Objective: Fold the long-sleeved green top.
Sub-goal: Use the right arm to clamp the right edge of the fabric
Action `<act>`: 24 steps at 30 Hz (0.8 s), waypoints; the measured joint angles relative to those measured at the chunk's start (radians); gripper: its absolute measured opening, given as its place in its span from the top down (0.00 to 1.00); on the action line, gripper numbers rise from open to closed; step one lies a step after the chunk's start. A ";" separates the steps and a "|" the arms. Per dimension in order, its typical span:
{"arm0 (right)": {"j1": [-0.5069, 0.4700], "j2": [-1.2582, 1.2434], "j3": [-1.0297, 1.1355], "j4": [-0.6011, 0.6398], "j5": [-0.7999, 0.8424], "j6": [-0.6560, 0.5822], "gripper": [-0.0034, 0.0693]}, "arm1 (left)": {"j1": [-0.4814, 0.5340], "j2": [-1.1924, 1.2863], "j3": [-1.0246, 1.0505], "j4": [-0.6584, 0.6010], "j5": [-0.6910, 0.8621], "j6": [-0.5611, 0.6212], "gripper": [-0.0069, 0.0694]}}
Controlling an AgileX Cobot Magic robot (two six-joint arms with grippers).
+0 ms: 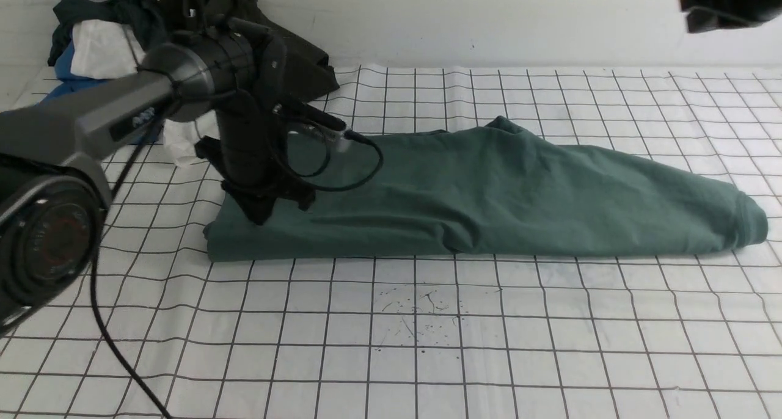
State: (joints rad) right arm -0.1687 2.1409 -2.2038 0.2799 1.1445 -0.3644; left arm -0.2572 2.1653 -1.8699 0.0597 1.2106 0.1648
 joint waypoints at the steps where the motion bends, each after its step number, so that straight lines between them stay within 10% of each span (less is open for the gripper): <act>1: -0.010 -0.005 0.000 -0.016 0.029 0.023 0.96 | 0.006 -0.029 0.016 -0.008 0.000 0.002 0.88; 8: -0.035 -0.005 0.081 -0.055 0.099 0.071 0.76 | 0.013 -0.429 0.194 -0.066 -0.043 0.037 0.88; 15: -0.037 -0.003 0.332 -0.177 0.089 0.107 0.28 | 0.094 -0.954 0.528 -0.052 -0.210 0.000 0.88; 24: -0.039 0.073 0.506 -0.149 -0.091 0.221 0.31 | 0.122 -1.391 0.978 -0.053 -0.320 0.000 0.88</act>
State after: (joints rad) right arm -0.2074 2.2139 -1.6974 0.1310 1.0536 -0.1433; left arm -0.1350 0.7740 -0.8919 0.0064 0.8903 0.1643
